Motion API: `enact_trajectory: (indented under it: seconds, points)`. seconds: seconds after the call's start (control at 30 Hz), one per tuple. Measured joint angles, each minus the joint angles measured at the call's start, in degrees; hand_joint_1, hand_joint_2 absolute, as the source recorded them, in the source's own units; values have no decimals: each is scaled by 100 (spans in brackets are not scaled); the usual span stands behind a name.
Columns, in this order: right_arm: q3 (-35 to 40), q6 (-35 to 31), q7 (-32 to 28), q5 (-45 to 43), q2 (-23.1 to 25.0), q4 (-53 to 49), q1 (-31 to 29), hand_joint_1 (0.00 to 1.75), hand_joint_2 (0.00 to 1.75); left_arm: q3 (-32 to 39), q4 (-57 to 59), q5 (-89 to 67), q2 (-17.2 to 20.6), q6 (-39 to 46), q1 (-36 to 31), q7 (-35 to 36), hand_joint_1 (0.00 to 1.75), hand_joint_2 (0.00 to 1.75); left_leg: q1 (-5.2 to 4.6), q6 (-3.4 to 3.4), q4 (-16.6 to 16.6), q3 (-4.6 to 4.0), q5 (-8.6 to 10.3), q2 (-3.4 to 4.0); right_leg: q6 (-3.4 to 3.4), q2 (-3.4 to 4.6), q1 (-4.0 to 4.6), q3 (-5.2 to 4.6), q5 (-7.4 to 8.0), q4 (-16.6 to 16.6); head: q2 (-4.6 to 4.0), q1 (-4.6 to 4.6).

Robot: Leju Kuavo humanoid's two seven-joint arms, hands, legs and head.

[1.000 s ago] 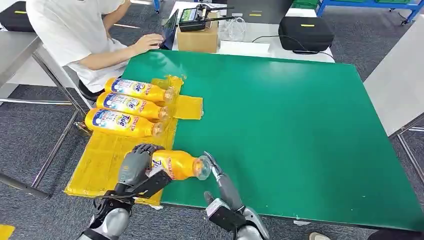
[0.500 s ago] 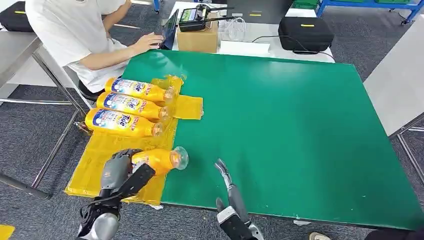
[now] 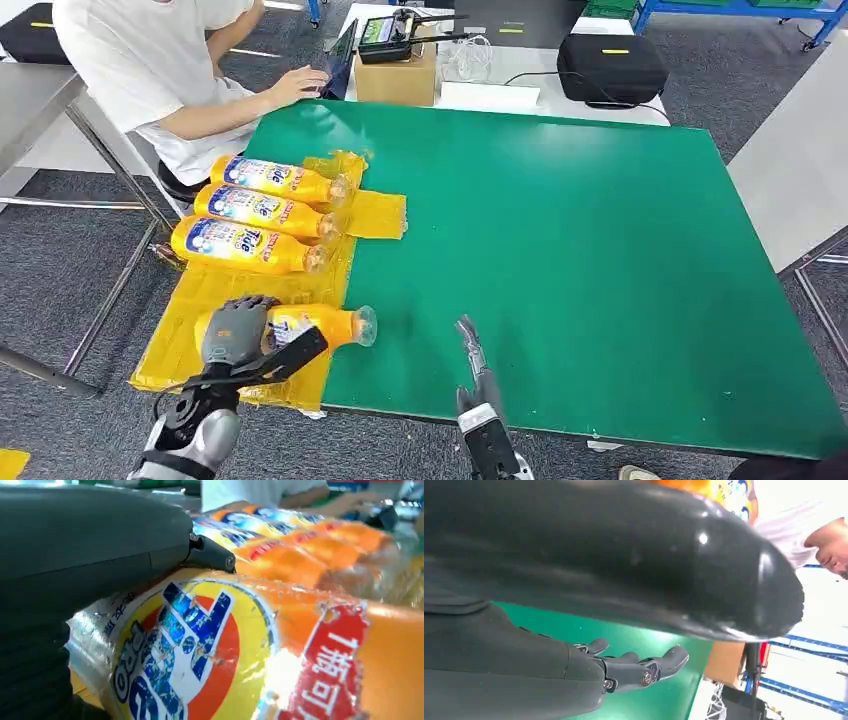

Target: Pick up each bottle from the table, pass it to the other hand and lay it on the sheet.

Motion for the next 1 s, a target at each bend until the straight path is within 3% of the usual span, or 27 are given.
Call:
enact_trajectory:
  seconds: [0.07,0.1,0.13,0.17,0.2,0.3,0.33,0.37,0.63,0.73,1.0]
  points:
    - [-17,48,-13,13,13,-13,-14,0,0,-166,310,-133,15,-122,-289,72,145,175,0,0,0,1,1,-1,0,-3,0,4,0,0,0,-2]
    - [-20,61,-17,15,20,-13,-28,0,0,-257,466,-166,20,-167,-423,94,99,175,0,1,0,3,2,-3,0,-3,0,6,0,0,0,0]
    - [-20,79,-26,31,28,-13,-39,0,0,-315,584,-177,20,-223,-545,96,99,175,0,1,0,6,2,-4,0,-3,0,8,0,0,0,-2]
    - [-24,98,-35,48,33,-13,-49,0,0,-380,748,-175,18,-299,-683,96,65,175,1,1,0,9,2,-4,0,-3,1,10,0,1,0,-2]
    - [-26,114,-46,66,35,-13,-61,0,0,-426,901,-164,9,-334,-824,96,72,175,1,1,0,11,3,-4,0,-3,1,13,0,1,0,0]
    - [-28,164,-59,83,48,-13,-96,0,0,-529,1432,-98,-37,-308,-1265,129,72,175,1,1,0,21,3,-5,0,-3,1,26,0,1,0,0]
    - [-31,175,-59,83,48,-13,-106,0,0,-540,1604,-91,-53,-290,-1391,135,42,175,1,1,0,25,3,-4,0,-2,1,28,1,1,0,-2]
    - [-33,188,-59,83,48,-13,-111,0,0,-548,1775,-81,-67,-275,-1513,142,2,175,1,1,0,26,3,-4,0,-2,1,30,1,1,0,0]
    - [-68,247,-59,76,94,-11,-156,0,0,-590,2876,156,-96,-422,-2276,227,0,175,1,0,0,35,5,-4,0,-6,1,43,1,2,0,0]
    - [-92,249,-59,66,96,-11,-172,0,0,-524,3085,683,-96,-740,-2383,-146,0,175,1,0,-1,37,5,-4,0,-5,1,47,1,2,0,0]
    - [-181,273,-177,-46,94,46,-172,0,0,-524,2481,2357,331,-1909,-2215,-758,0,175,2,-1,-2,47,4,-2,0,-2,1,57,0,3,0,0]
